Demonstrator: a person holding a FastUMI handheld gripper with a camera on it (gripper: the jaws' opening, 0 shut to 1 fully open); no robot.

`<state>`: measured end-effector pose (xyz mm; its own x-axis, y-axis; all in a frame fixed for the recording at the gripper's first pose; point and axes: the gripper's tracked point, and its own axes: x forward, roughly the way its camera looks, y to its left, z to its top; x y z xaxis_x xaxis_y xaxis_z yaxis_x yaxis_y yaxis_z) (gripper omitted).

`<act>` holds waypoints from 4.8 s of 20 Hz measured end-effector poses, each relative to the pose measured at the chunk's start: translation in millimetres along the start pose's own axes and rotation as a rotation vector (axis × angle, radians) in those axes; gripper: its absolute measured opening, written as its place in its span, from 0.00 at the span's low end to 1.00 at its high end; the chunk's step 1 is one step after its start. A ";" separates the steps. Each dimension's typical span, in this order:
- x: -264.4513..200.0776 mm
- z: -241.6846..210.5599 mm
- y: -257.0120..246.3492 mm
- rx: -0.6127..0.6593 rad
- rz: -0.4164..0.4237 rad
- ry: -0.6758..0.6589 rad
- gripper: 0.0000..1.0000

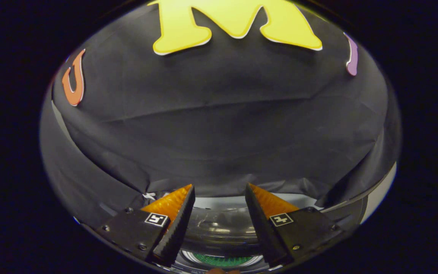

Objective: Put the clothes into the washing machine and then close the washing machine lid.

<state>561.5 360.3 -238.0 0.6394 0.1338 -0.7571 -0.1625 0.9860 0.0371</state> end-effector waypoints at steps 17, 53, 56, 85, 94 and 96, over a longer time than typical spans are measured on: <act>-26.2 -80.2 25.3 0.007 0.200 0.159 0.84; -286.9 -244.1 -55.2 -0.007 0.192 -0.179 0.83; -368.4 -265.8 -102.7 0.022 0.181 -0.257 0.83; -660.0 -400.9 -277.1 -0.069 0.073 -0.786 0.86; -660.4 -409.5 -267.4 -0.079 0.044 -0.776 0.86; -660.8 -408.1 -267.1 -0.078 0.039 -0.776 0.86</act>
<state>-124.3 -32.0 -13.7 0.9702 0.2279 -0.0819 -0.2297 0.9732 -0.0130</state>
